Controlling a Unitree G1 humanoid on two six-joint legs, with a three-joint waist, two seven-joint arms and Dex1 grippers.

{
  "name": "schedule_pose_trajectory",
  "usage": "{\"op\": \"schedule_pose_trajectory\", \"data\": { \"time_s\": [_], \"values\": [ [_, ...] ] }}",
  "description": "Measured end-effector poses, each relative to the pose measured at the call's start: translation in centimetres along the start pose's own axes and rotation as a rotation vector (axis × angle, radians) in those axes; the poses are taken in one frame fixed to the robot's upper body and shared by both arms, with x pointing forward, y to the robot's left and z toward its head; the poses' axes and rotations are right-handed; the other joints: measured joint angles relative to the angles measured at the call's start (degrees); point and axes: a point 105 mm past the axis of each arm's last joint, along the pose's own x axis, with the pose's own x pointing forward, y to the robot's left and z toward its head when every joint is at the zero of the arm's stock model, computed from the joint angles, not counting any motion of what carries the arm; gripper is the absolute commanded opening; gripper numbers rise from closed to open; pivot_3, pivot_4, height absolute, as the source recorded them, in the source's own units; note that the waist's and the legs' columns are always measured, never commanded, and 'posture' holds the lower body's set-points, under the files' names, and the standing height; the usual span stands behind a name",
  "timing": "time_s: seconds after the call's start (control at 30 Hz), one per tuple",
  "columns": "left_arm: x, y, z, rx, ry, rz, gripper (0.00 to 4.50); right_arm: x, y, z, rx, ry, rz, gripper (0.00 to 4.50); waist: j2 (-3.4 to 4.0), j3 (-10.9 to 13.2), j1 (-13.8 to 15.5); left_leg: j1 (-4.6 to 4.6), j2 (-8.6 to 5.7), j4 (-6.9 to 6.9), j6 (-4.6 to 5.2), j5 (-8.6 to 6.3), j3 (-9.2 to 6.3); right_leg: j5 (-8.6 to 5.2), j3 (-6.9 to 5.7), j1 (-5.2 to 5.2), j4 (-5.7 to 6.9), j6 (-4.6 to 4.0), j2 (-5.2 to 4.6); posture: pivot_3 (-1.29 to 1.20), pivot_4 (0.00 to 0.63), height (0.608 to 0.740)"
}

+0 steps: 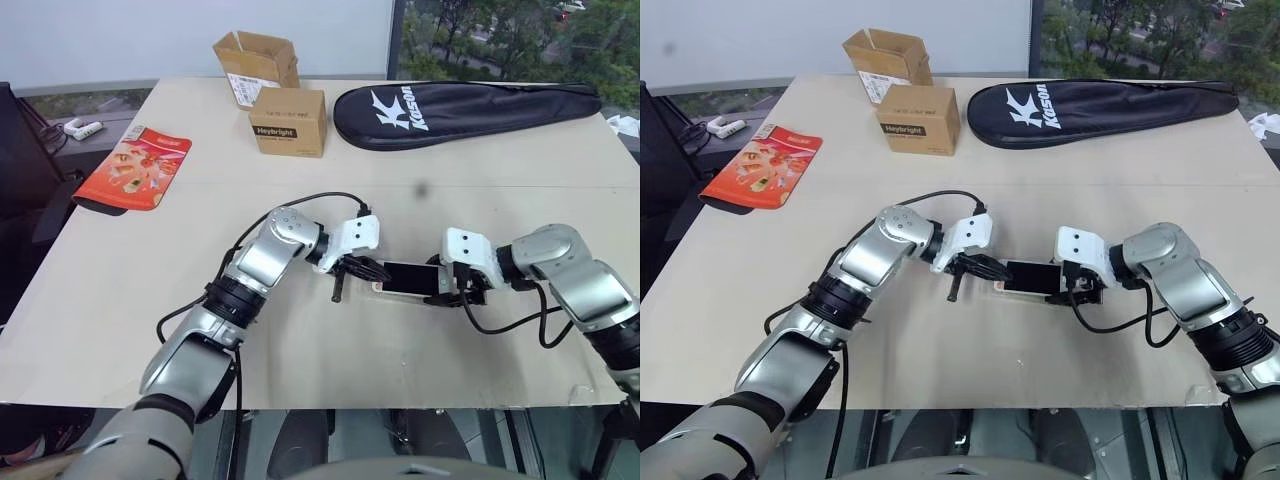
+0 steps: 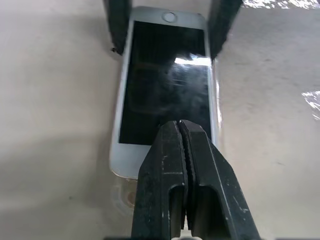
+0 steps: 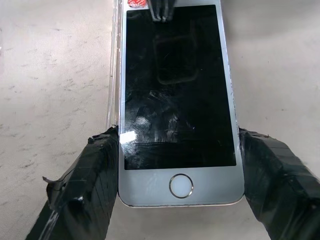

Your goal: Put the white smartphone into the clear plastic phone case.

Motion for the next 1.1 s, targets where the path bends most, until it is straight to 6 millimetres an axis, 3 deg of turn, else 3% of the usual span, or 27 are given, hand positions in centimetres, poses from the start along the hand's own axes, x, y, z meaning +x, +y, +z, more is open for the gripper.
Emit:
{"op": "schedule_pose_trajectory", "data": {
  "time_s": [0.63, 1.1],
  "values": [
    [0.0, -0.3, -0.1, 0.011, 0.028, -0.012, 0.00, -1.3, -0.4, 0.2, -0.029, 0.088, 0.003, 3.01, 0.00, 0.0, 0.1, 0.00, 0.00, 0.03, 0.00, 0.00, 0.00, 0.00, 0.00, 0.00, 0.00, 0.00, 0.00, 0.00, 0.150, 0.740],
    [0.4, -0.4, -0.1, 0.027, 0.042, -0.017, 0.00, -1.7, 0.6, 0.3, -0.020, 0.158, 0.021, 3.01, 0.00, 0.0, 0.1, -0.01, 0.00, 0.03, 0.00, 0.00, -0.01, 0.00, 0.00, 0.00, 0.00, 0.00, 0.00, 0.00, 0.150, 0.740]
  ]
}}
